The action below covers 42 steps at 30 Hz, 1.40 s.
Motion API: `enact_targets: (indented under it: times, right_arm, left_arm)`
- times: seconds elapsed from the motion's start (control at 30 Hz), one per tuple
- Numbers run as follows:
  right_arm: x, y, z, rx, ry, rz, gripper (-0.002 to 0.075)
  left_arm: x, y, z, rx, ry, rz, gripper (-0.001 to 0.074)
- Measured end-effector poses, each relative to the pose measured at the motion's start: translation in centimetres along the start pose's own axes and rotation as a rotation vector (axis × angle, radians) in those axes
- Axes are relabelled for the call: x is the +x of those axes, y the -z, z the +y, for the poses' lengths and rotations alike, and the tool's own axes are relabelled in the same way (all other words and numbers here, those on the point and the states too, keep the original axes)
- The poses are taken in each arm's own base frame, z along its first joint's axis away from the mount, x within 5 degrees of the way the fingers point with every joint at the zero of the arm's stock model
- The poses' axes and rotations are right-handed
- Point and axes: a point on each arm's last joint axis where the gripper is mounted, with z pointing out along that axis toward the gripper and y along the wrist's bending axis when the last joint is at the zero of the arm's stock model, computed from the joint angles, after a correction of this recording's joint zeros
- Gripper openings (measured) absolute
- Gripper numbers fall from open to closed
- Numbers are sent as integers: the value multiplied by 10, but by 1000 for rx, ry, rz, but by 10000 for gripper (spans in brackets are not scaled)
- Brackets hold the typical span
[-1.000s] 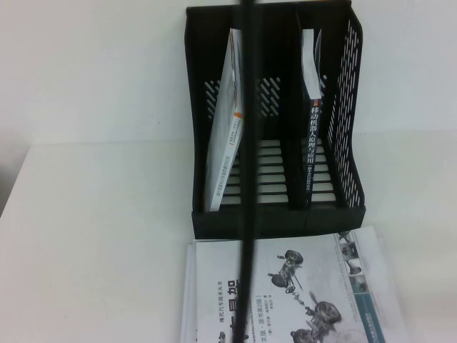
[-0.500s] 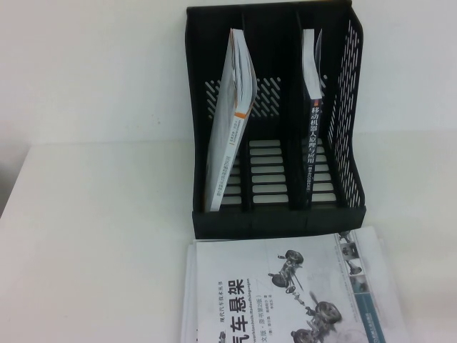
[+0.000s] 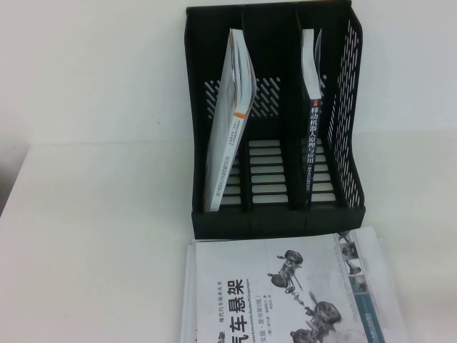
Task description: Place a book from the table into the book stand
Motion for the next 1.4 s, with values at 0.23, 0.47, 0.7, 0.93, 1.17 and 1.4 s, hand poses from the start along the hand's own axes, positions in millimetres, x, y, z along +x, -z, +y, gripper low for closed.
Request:
enact_targets:
  times: [0.23,0.47,0.7,0.93,1.17,1.4]
  right_arm:
    - [0,0,0,0,0,0,-2]
    - [0,0,0,0,0,0,-2]
    - [0,0,0,0,0,0,-2]
    - [0,0,0,0,0,0,-2]
    - [0,0,0,0,0,0,-2]
    - [0,0,0,0,0,0,-3]
  left_arm:
    - [82,31,24,-105,240,11,-2]
    - [131,42,33,-127,369,34,-2]
    - [145,43,29,-69,455,64,-2]
    - [146,47,30,-80,164,39,-2]
    - [173,53,38,-178,178,132,-2]
    - [185,56,41,-222,173,275,-2]
